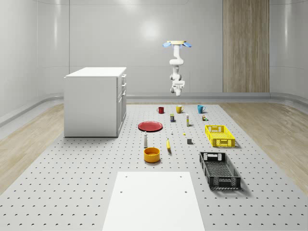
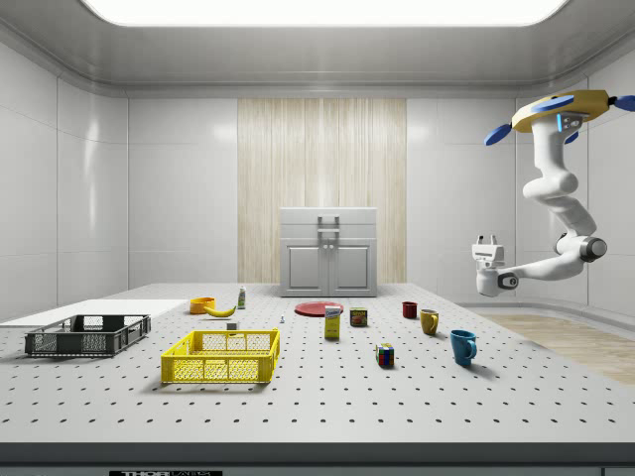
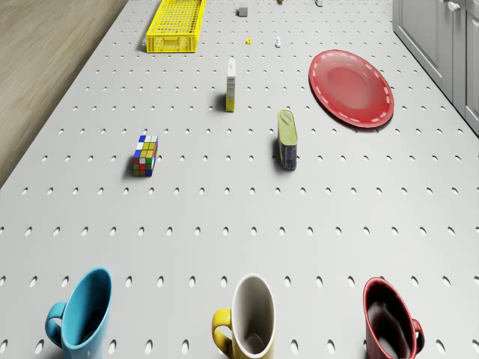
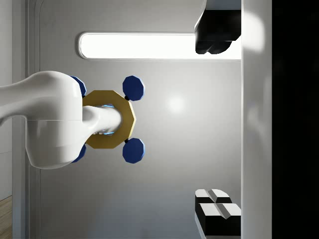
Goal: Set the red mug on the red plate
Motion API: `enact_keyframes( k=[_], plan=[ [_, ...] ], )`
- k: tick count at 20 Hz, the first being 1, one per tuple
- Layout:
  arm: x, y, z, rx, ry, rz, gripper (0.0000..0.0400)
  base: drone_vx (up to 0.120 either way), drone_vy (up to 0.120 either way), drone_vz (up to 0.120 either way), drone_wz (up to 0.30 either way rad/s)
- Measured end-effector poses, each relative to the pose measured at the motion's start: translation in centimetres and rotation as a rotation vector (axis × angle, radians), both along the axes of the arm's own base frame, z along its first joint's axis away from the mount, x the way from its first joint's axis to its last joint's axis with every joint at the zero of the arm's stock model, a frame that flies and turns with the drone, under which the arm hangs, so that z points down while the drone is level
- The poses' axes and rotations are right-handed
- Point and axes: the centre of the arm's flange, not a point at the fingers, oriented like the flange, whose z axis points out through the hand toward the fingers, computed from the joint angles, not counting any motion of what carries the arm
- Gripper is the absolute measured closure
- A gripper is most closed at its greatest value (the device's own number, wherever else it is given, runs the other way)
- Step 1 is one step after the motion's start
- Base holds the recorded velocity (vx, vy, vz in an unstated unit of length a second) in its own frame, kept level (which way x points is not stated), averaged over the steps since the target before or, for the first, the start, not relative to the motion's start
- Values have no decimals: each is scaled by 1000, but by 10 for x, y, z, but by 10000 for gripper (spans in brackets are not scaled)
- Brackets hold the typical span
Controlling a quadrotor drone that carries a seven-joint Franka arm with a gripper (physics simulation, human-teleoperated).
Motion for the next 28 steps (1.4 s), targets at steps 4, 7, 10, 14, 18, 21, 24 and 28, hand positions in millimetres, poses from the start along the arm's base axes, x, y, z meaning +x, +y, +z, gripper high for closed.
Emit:
enact_keyframes(
  k=[4, 7, 10, 14, 18, 21, 24, 28],
  plan=[
    [0, 0, 5, 0, -3, 0, 0, 80, -120, 0, 0],
    [0, 0, 7, 0, -5, 0, 0, 0, -120, 0, 0],
    [0, 0, 7, 0, -8, 0, 0, 0, -120, 0, 0],
    [0, 0, 8, -1, -11, 0, 0, 80, -120, 0, 0],
    [0, 0, 8, -1, -14, 0, 0, 120, -120, 0, 0],
    [-1, 0, 8, -2, -16, 0, 0, 120, -120, 0, 0],
    [-1, 0, 8, -3, -18, 0, 0, 120, -120, 0, 0],
    [-1, 1, 8, -6, -21, 0, 0, 120, -120, 0, 0]
  ],
)
